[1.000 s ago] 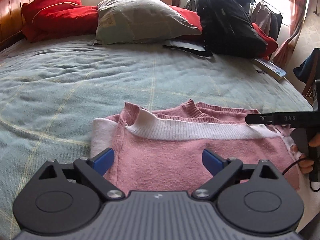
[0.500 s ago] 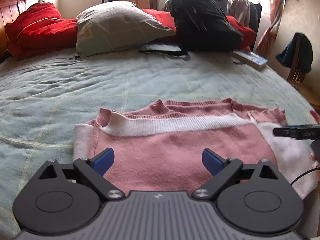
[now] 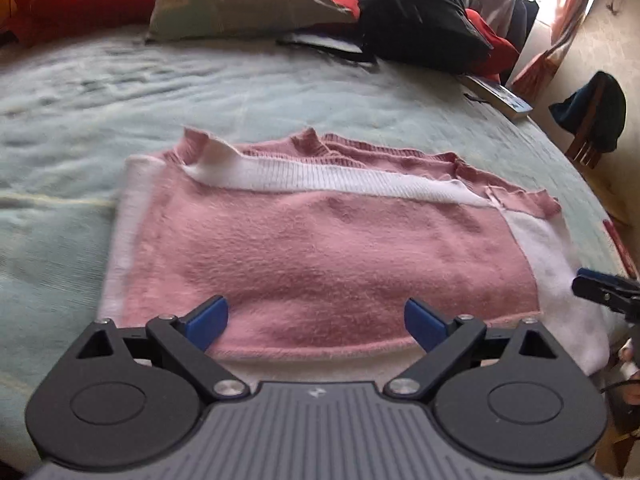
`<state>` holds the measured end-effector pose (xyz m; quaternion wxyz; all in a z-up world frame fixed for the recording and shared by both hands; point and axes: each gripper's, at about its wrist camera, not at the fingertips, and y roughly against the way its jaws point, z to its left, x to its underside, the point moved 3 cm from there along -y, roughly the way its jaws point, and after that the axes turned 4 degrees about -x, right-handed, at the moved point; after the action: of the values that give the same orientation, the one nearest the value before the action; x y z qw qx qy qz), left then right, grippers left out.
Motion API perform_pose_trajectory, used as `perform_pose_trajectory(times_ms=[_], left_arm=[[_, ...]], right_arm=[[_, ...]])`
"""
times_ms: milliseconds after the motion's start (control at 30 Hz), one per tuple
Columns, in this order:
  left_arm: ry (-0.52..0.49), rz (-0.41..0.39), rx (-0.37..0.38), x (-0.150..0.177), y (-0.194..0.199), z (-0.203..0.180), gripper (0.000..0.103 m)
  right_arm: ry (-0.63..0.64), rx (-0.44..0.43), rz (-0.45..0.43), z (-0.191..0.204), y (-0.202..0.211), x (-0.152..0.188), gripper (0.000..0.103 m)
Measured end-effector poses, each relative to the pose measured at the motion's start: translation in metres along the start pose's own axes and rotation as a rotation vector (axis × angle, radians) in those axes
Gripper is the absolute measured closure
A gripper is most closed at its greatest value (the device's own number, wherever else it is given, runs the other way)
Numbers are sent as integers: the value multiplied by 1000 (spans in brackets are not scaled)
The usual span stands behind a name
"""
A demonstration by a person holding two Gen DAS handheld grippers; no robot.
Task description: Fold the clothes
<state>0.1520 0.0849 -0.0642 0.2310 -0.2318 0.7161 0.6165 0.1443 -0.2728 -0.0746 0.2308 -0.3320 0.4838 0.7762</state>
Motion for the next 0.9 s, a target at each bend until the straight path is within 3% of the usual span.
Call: perform_pose_trajectory(times_ms=[133, 233, 400, 467, 633, 733, 800, 900], left_arm=[[-124, -21, -63, 5, 26, -16, 8], [-175, 4, -44, 22, 36, -25, 7], [-56, 100, -70, 59, 28, -3, 8], [-23, 104, -64, 67, 34, 4, 8], [-51, 32, -59, 59, 56, -2, 7], [-47, 68, -40, 61, 46, -6, 6], [-48, 107, -84, 67, 36, -6, 7], [-56, 72, -117, 63, 41, -9, 7]], right_arm=[[58, 36, -1, 10, 9, 7, 0], [93, 48, 13, 17, 10, 17, 0], [102, 57, 33, 18, 13, 29, 0], [92, 53, 33, 16, 16, 32, 0], [75, 17, 11, 19, 24, 31, 0], [74, -9, 3, 25, 28, 31, 0], [74, -31, 11, 28, 32, 34, 0], [64, -83, 43, 31, 35, 40, 0]])
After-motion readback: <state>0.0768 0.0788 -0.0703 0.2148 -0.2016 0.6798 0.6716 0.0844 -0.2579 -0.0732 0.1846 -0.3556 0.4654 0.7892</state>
